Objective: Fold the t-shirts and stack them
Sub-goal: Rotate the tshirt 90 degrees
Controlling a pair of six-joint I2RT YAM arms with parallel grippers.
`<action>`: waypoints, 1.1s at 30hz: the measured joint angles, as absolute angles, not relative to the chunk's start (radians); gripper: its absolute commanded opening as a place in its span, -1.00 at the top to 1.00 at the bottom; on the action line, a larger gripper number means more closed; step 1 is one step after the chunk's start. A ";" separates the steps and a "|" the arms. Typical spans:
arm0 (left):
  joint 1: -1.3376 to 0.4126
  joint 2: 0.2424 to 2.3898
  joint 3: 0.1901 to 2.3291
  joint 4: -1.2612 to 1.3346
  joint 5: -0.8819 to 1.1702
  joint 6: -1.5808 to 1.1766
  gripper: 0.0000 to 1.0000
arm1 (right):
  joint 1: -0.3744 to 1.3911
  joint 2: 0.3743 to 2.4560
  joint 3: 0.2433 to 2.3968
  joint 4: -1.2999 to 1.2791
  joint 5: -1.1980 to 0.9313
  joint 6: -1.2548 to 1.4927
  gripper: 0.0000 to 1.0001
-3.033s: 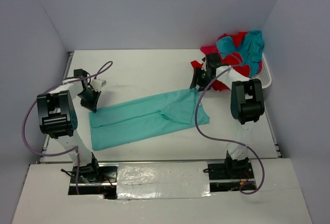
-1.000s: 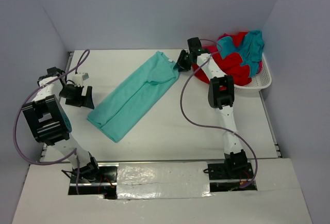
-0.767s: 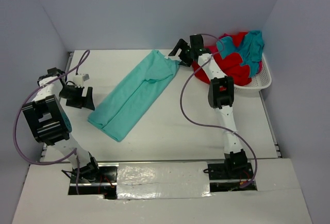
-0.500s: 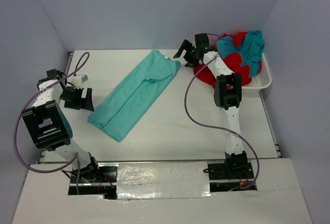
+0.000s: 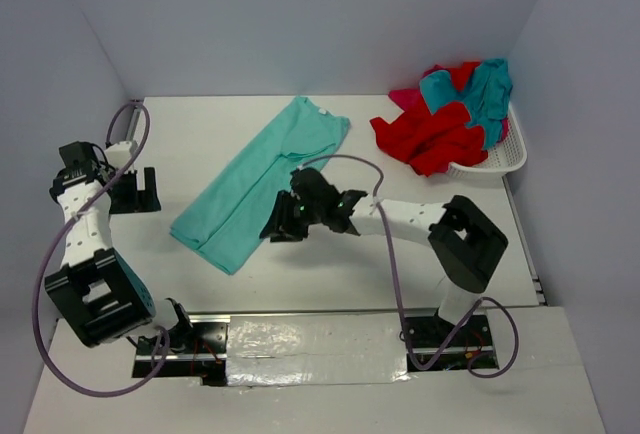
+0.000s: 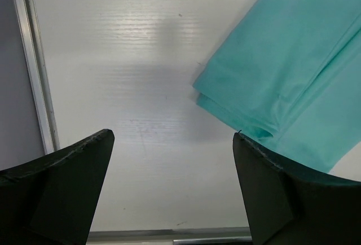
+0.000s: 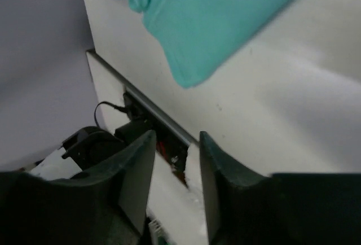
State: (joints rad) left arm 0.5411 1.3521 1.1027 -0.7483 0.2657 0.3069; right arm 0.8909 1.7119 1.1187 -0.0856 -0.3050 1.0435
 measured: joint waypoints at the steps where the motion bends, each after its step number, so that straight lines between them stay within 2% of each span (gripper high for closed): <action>1: 0.541 1.327 1.090 -0.751 0.266 0.307 -0.99 | 0.920 1.726 1.089 -0.053 -0.302 1.092 0.03; 4: 0.541 1.250 1.066 -0.762 0.266 0.307 -0.99 | 1.006 1.747 1.003 0.017 -0.279 1.247 -0.07; 6: 0.541 1.204 1.061 -0.768 0.270 0.307 -0.99 | 1.052 1.782 0.990 0.057 -0.258 1.336 -0.20; 9: 0.541 1.152 1.061 -0.772 0.289 0.307 -0.99 | 1.107 1.853 0.996 0.121 -0.229 1.437 -0.25; 16: 0.541 1.136 1.061 -0.793 0.317 0.311 -0.99 | 1.133 1.990 1.056 0.205 -0.184 1.623 -0.25; 23: 0.541 1.136 1.061 -0.804 0.318 0.320 -0.99 | 1.113 2.114 1.222 0.207 -0.153 1.690 -0.23; 25: 0.541 1.136 1.061 -0.806 0.319 0.335 -0.99 | 1.103 2.135 1.253 0.198 -0.151 1.697 -0.17; 28: 0.541 1.136 1.061 -0.808 0.319 0.344 -0.99 | 1.093 2.151 1.278 0.177 -0.146 1.695 0.18; 29: 0.541 1.136 1.061 -0.808 0.319 0.347 -0.99 | 1.091 2.155 1.278 0.171 -0.147 1.695 0.35; 33: 0.542 1.136 1.061 -0.807 0.318 0.368 -0.99 | 1.089 2.175 1.291 0.169 -0.153 1.686 0.67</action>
State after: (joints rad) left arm 0.5415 1.1358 1.0611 -0.8074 0.3183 0.3676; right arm 1.0885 2.1754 1.2911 0.1688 -0.1532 1.6855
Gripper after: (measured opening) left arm 0.994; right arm 0.231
